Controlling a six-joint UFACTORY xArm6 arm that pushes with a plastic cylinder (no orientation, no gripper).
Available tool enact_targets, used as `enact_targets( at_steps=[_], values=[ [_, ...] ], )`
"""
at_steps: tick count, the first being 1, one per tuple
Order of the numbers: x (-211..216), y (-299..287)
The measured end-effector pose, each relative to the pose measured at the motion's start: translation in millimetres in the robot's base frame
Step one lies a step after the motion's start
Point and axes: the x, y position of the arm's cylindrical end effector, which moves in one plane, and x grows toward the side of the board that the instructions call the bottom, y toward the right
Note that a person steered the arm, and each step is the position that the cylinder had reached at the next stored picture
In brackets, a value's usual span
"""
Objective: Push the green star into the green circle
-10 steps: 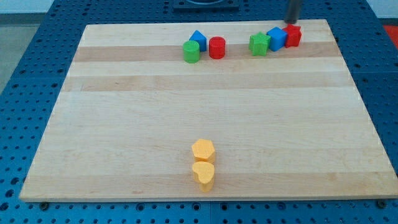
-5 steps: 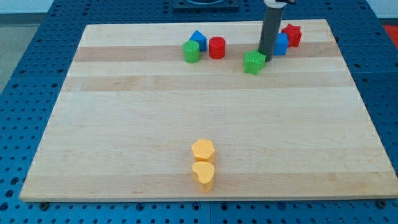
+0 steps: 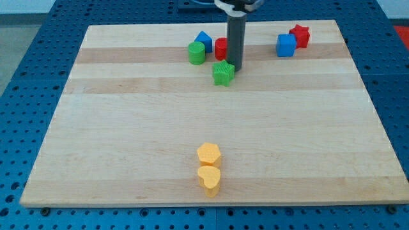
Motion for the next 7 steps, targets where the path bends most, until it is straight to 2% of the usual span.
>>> enact_targets(
  at_steps=[1, 2, 4, 6, 7],
  values=[
    [21.2, 46.2],
    [34.0, 32.7],
    [33.9, -17.4],
    [29.3, 9.4],
    [24.2, -18.3]
  ],
)
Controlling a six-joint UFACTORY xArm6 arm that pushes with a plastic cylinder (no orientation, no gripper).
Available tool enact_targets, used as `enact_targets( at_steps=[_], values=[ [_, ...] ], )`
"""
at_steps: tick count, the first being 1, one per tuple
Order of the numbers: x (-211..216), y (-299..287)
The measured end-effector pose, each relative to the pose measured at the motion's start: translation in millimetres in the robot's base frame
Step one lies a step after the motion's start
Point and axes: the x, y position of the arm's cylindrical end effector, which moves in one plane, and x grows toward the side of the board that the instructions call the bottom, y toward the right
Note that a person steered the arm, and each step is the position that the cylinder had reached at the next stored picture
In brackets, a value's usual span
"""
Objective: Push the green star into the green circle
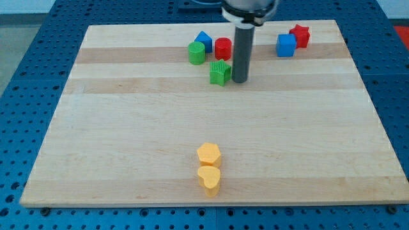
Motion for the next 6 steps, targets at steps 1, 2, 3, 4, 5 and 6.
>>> enact_targets(
  at_steps=[1, 2, 3, 4, 5, 6],
  values=[
    [-0.6, -42.5],
    [0.1, -58.6],
    [2.1, -58.5],
    [2.1, -55.0],
    [2.1, -54.9],
    [0.8, -54.9]
  ],
)
